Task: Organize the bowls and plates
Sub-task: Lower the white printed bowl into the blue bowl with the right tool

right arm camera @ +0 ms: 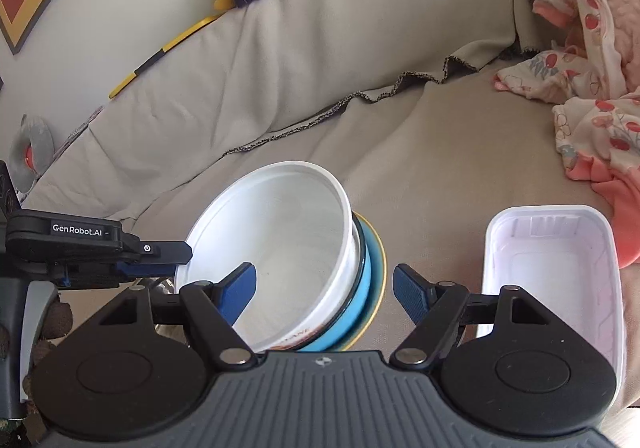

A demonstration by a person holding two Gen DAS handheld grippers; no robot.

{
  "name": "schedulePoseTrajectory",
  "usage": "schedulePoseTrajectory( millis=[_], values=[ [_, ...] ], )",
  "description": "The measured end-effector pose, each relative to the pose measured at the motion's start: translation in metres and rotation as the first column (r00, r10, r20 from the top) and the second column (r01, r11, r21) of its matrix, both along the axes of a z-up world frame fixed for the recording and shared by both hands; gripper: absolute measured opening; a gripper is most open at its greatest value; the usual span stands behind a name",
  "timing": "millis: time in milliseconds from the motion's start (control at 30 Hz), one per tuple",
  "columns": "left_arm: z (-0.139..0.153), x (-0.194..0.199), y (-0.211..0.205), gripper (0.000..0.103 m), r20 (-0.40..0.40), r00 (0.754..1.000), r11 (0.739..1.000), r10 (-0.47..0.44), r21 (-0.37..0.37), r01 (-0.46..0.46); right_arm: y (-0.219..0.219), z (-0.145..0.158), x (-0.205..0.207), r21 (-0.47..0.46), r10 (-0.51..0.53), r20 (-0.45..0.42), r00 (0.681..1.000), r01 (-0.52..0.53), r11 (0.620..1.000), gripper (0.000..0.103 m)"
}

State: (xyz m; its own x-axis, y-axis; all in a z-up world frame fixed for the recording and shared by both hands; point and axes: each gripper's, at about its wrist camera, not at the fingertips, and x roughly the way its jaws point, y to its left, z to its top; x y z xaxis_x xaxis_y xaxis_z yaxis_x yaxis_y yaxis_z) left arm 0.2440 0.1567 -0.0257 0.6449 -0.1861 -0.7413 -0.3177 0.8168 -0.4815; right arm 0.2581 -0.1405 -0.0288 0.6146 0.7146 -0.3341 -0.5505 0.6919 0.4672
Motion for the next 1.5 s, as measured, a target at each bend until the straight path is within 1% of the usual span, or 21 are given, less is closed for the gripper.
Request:
schedulePoseTrajectory(
  millis=[100, 167, 300, 333, 433, 500, 533, 600, 633, 667, 733, 800, 900, 967, 1100, 1167, 1233, 1267, 1367, 1433, 1500],
  values=[
    [-0.002, -0.009, 0.005, 0.033, 0.003, 1.0, 1.0, -0.006, 0.009, 0.006, 0.009, -0.001, -0.002, -0.046, -0.011, 0.025, 1.0, 0.012, 0.999, 0.076],
    [-0.003, -0.013, 0.008, 0.032, 0.013, 1.0, 1.0, -0.015, -0.011, 0.015, 0.013, -0.004, -0.002, -0.084, -0.031, 0.033, 0.999, 0.033, 0.996, 0.076],
    [0.002, -0.017, 0.012, 0.032, 0.059, 0.998, 0.996, -0.029, -0.088, 0.034, 0.015, -0.015, 0.008, -0.116, -0.087, -0.041, 0.995, 0.082, 0.99, 0.076],
    [0.004, -0.018, 0.012, 0.032, 0.066, 0.998, 0.996, -0.024, -0.081, 0.029, 0.014, -0.018, 0.01, -0.123, -0.109, -0.056, 0.992, 0.102, 0.987, 0.076],
    [0.012, -0.029, 0.017, 0.032, 0.07, 0.997, 1.0, 0.011, 0.021, -0.013, 0.008, -0.02, 0.007, -0.131, -0.14, -0.047, 0.989, 0.133, 0.982, 0.076],
    [0.015, -0.039, 0.025, 0.032, 0.068, 0.997, 0.996, 0.045, 0.069, -0.049, 0.003, -0.019, 0.003, -0.126, -0.139, -0.027, 0.99, 0.134, 0.983, 0.076],
    [0.015, -0.043, 0.031, 0.032, 0.062, 0.997, 0.997, 0.055, 0.057, -0.058, 0.001, -0.019, 0.002, -0.116, -0.128, -0.025, 0.991, 0.124, 0.985, 0.076],
    [0.014, -0.044, 0.037, 0.032, 0.062, 0.996, 0.998, 0.067, -0.001, -0.067, -0.001, -0.019, 0.004, -0.084, -0.093, -0.044, 0.995, 0.089, 0.993, 0.076],
    [0.015, -0.042, 0.037, 0.032, 0.066, 0.996, 0.998, 0.063, -0.025, -0.061, -0.001, -0.019, 0.005, -0.066, -0.077, -0.061, 0.995, 0.073, 0.995, 0.076],
    [0.017, -0.038, 0.033, 0.032, 0.072, 0.996, 0.998, 0.047, -0.034, -0.045, 0.0, -0.019, 0.008, -0.049, -0.065, -0.083, 0.994, 0.061, 0.997, 0.076],
    [0.023, -0.027, 0.019, 0.032, 0.084, 0.996, 1.0, -0.013, -0.015, 0.014, 0.004, -0.018, 0.012, -0.025, -0.05, -0.12, 0.992, 0.047, 0.999, 0.076],
    [0.027, -0.014, 0.005, 0.032, 0.063, 0.995, 0.997, -0.074, 0.034, 0.072, 0.01, -0.019, 0.016, -0.032, -0.044, -0.135, 0.99, 0.04, 0.999, 0.076],
    [0.028, 0.007, -0.015, 0.032, -0.001, 0.992, 0.981, -0.13, 0.147, 0.128, 0.015, -0.023, 0.021, -0.074, -0.059, -0.15, 0.987, 0.048, 0.996, 0.075],
    [0.023, 0.019, -0.022, 0.034, -0.042, 0.987, 0.971, -0.155, 0.178, 0.16, 0.015, -0.026, 0.022, -0.098, -0.076, -0.149, 0.986, 0.062, 0.993, 0.075],
    [0.012, 0.038, -0.024, 0.04, -0.096, 0.979, 0.967, -0.177, 0.17, 0.192, 0.009, -0.031, 0.026, -0.083, -0.065, -0.17, 0.983, 0.052, 0.995, 0.075],
    [0.004, 0.048, -0.022, 0.041, -0.12, 0.976, 0.969, -0.179, 0.153, 0.197, 0.008, -0.032, 0.03, -0.08, -0.059, -0.17, 0.984, 0.046, 0.996, 0.075],
    [-0.004, 0.055, -0.019, 0.04, -0.14, 0.974, 0.973, -0.177, 0.127, 0.195, 0.009, -0.031, 0.034, -0.082, -0.061, -0.176, 0.983, 0.048, 0.995, 0.075],
    [-0.007, 0.058, -0.018, 0.038, -0.145, 0.973, 0.974, -0.179, 0.117, 0.196, 0.01, -0.032, 0.037, -0.08, -0.057, -0.184, 0.981, 0.043, 0.996, 0.075],
    [-0.014, 0.064, -0.017, 0.037, -0.15, 0.973, 0.975, -0.178, 0.107, 0.195, 0.015, -0.036, 0.046, -0.034, 0.006, -0.249, 0.969, -0.015, 0.999, 0.075],
    [-0.018, 0.065, -0.019, 0.036, -0.144, 0.973, 0.974, -0.181, 0.114, 0.198, 0.019, -0.04, 0.051, 0.002, 0.051, -0.279, 0.959, -0.052, 0.999, 0.075],
    [-0.023, 0.065, -0.023, 0.039, -0.127, 0.974, 0.966, -0.187, 0.157, 0.205, 0.026, -0.045, 0.053, 0.018, 0.077, -0.279, 0.957, -0.075, 0.997, 0.075]
  ],
)
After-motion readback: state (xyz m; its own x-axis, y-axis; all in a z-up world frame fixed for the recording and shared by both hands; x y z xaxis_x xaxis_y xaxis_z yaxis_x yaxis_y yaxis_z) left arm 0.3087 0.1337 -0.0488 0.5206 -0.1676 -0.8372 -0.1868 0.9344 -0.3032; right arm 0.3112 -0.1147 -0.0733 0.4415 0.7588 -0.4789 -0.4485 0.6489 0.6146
